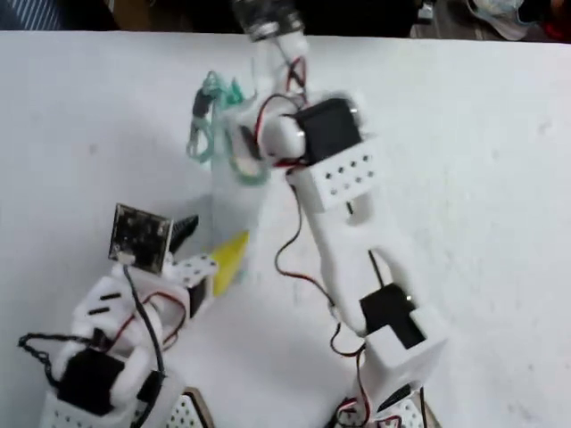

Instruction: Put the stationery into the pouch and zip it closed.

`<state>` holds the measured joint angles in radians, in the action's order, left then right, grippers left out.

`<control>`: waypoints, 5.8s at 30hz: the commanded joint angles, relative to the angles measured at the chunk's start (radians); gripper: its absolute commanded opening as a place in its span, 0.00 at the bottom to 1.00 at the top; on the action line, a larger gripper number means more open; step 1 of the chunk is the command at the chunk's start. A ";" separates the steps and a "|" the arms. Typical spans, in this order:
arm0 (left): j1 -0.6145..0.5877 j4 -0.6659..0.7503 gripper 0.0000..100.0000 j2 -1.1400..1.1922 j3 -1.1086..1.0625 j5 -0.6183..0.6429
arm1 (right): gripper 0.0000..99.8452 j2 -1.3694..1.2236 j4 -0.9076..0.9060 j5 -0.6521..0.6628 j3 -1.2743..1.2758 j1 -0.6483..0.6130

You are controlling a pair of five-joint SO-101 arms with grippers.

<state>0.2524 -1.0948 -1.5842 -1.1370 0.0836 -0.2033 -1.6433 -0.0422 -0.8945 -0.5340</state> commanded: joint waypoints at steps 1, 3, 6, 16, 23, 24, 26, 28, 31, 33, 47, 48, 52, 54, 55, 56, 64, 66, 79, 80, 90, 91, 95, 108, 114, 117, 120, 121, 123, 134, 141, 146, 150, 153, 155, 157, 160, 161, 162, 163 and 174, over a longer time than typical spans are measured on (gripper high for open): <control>0.010 -0.023 0.28 0.007 0.075 -0.009 | 0.02 0.013 -0.002 0.157 -0.107 0.028; -0.022 -0.023 0.28 0.007 0.081 -0.009 | 0.02 0.015 -0.008 0.316 -0.115 0.025; -0.125 -0.011 0.28 -0.021 0.094 -0.009 | 0.02 0.016 -0.038 0.509 -0.126 0.033; -0.371 -0.009 0.28 -0.239 0.087 0.000 | 0.02 0.186 -0.067 0.597 -0.120 0.022; -0.372 -0.003 0.28 -0.237 0.095 0.044 | 0.02 0.354 -0.074 0.651 -0.112 0.002; -0.372 -0.003 0.28 -0.237 0.095 0.044 | 0.02 0.372 -0.074 0.651 -0.095 0.004; -0.372 -0.003 0.28 -0.237 0.095 0.051 | 0.02 0.403 -0.074 0.651 -0.031 0.002; -0.366 -0.005 0.28 -0.237 0.095 0.049 | 0.02 0.430 -0.073 0.657 0.069 0.002; -0.363 -0.008 0.28 -0.239 0.095 0.046 | 0.02 0.473 -0.059 0.658 0.209 0.002; -0.352 -0.009 0.28 -0.239 0.100 0.046 | 0.02 0.504 -0.031 0.658 0.282 0.007; -0.117 -0.094 0.28 -0.239 0.222 -0.215 | 0.02 0.748 0.147 0.779 0.730 0.008; -0.148 -0.094 0.28 -0.239 0.224 -0.216 | 0.02 0.774 0.145 0.795 0.753 0.008; -0.305 -0.063 0.28 -0.239 0.218 -0.229 | 0.02 0.880 0.143 0.864 0.876 0.002; -0.348 -0.032 0.28 -0.239 0.192 -0.226 | 0.02 0.932 0.143 0.907 0.954 0.002; -0.346 -0.005 0.28 -0.239 0.166 -0.215 | 0.02 0.955 0.148 0.927 0.994 0.002; -0.340 0.026 0.28 -0.239 0.127 -0.187 | 0.02 0.975 0.150 0.944 1.026 0.002; -0.159 -0.034 0.28 -0.239 0.146 -0.114 | 0.02 1.041 0.234 0.931 1.158 0.002; -0.131 -0.087 0.28 -0.239 0.218 -0.115 | 0.02 1.032 0.237 0.931 1.166 0.001; 0.033 -0.015 0.27 -0.240 0.110 -0.118 | 0.02 1.017 0.242 0.931 1.169 -0.082; 0.024 -0.041 0.26 -0.240 0.141 -0.120 | 0.02 1.018 0.242 0.931 1.169 -0.081; 0.033 -0.150 0.26 -0.239 0.261 -0.130 | 0.02 1.009 0.245 0.931 1.169 -0.085; 0.045 -0.127 0.26 -0.239 0.222 -0.150 | 0.02 1.009 0.243 0.931 1.169 -0.085; 0.061 -0.018 0.25 -0.239 0.087 -0.163 | 0.02 1.009 0.242 0.931 1.169 -0.084; 0.197 0.112 0.09 -0.240 -0.091 -0.166 | 0.02 1.009 0.243 0.930 1.171 -0.081; 0.392 -0.052 0.08 -0.240 0.054 -0.227 | 0.02 1.009 0.292 0.930 1.240 -0.081; 0.547 -0.094 0.08 -0.236 0.034 -0.325 | 0.02 1.009 0.312 0.930 1.258 -0.082; 0.591 -0.107 0.09 -0.239 0.012 -0.344 | 0.02 1.017 0.312 0.930 1.257 -0.082; 0.588 -0.107 0.10 -0.239 0.014 -0.344 | 0.02 1.018 0.312 0.930 1.255 -0.082; 0.544 -0.114 0.19 -0.240 0.037 -0.327 | 0.02 1.018 0.312 0.930 1.255 -0.082; 0.292 -0.358 0.28 -0.240 0.324 -0.376 | 0.02 1.020 0.303 0.973 1.254 -0.082; 0.139 -0.431 0.28 -0.240 0.368 -0.623 | 0.02 1.023 0.252 1.108 1.254 -0.082; -0.065 -0.410 0.28 -0.240 0.362 -0.750 | 0.02 1.081 0.248 1.169 1.254 -0.082; -0.102 -0.330 0.29 -0.240 0.304 -0.750 | 0.02 1.161 0.180 1.261 1.254 -0.088; -0.030 -0.273 0.29 -0.240 0.255 -0.640 | 0.02 1.204 0.143 1.316 1.254 -0.090; 0.031 -0.245 0.31 -0.240 0.245 -0.588 | 0.02 1.225 0.136 1.335 1.254 -0.090; 0.094 -0.224 0.31 -0.240 0.241 -0.574 | 0.02 1.245 0.136 1.346 1.254 -0.090; 0.166 -0.192 0.31 -0.240 0.212 -0.572 | 0.02 1.282 0.136 1.352 1.254 -0.127; 0.183 -0.181 0.31 -0.240 0.192 -0.572 | 0.02 1.296 0.134 1.347 1.254 -0.153; 0.196 -0.169 0.31 -0.240 0.172 -0.572 | 0.02 1.311 0.134 1.346 1.254 -0.174; 0.205 -0.153 0.31 -0.240 0.152 -0.572 | 0.02 1.326 0.134 1.344 1.254 -0.194; 0.297 -0.091 0.30 -0.240 0.075 -0.411 | 0.02 1.380 0.142 1.333 1.252 -0.248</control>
<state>0.4856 -1.2037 -1.8267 -1.0587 -0.4028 1.1577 -1.5067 1.2973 0.3667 -0.7626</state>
